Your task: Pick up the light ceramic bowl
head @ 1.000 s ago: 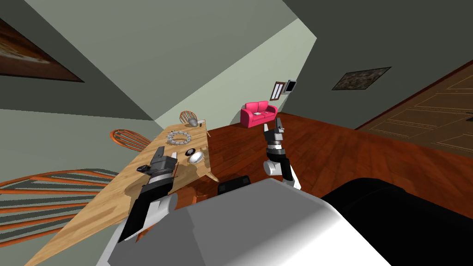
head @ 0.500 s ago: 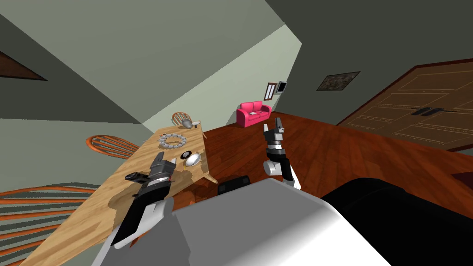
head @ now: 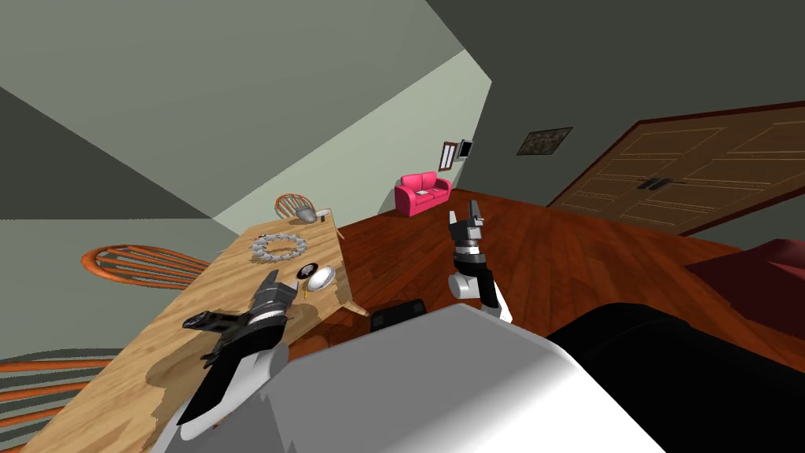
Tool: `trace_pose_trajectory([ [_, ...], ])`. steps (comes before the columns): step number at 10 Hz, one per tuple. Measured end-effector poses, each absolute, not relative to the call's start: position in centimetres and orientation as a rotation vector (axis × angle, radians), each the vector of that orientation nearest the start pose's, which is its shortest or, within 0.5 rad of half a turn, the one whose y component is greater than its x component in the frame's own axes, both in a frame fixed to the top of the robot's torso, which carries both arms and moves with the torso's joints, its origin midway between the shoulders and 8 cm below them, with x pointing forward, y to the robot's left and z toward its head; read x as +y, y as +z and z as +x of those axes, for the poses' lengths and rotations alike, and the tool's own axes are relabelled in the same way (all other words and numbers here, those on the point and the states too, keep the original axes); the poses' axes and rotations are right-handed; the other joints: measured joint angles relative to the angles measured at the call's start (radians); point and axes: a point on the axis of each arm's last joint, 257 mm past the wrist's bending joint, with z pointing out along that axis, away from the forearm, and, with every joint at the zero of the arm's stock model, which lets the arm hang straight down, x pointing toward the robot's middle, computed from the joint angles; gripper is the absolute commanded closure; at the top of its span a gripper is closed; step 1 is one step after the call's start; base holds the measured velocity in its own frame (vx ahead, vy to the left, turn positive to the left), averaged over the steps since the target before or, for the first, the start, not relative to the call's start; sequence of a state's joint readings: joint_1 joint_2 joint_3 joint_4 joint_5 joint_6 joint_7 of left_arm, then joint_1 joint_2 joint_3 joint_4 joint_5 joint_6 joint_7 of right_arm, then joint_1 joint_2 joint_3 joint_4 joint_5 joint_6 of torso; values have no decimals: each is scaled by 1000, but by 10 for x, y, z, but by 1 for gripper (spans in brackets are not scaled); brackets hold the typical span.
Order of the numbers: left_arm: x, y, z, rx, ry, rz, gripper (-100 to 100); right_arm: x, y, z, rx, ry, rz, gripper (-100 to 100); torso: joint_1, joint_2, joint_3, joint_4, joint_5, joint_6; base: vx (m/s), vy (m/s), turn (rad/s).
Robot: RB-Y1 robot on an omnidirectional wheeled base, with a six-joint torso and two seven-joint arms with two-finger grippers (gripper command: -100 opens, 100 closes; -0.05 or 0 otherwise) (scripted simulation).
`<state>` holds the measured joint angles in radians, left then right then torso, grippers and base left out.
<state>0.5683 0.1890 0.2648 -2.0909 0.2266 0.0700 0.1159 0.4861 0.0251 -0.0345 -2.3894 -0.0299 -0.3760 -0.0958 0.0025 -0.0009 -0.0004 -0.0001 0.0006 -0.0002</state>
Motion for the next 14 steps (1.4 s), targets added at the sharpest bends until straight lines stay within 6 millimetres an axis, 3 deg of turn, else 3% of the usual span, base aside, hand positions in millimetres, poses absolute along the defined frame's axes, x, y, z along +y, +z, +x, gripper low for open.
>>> trace_pose_trajectory([
  [7,482,-264,327,1011,-840,-1636,-100,-293,54,339,544,1382,725,0,0,-1,-1,0,0,-1,7,14,-177],
  [9,501,-292,301,1010,-787,-1742,-100,-293,54,339,544,1382,725,0,1,-2,-1,0,0,0,24,24,-220],
  [13,519,-326,273,1003,-708,-1889,-100,-293,54,339,544,1382,725,0,0,-3,-2,-1,0,0,29,14,-215],
  [14,529,-337,257,999,-674,-1948,-100,-293,54,339,544,1382,725,0,1,-3,-2,-1,0,0,58,31,-331],
])
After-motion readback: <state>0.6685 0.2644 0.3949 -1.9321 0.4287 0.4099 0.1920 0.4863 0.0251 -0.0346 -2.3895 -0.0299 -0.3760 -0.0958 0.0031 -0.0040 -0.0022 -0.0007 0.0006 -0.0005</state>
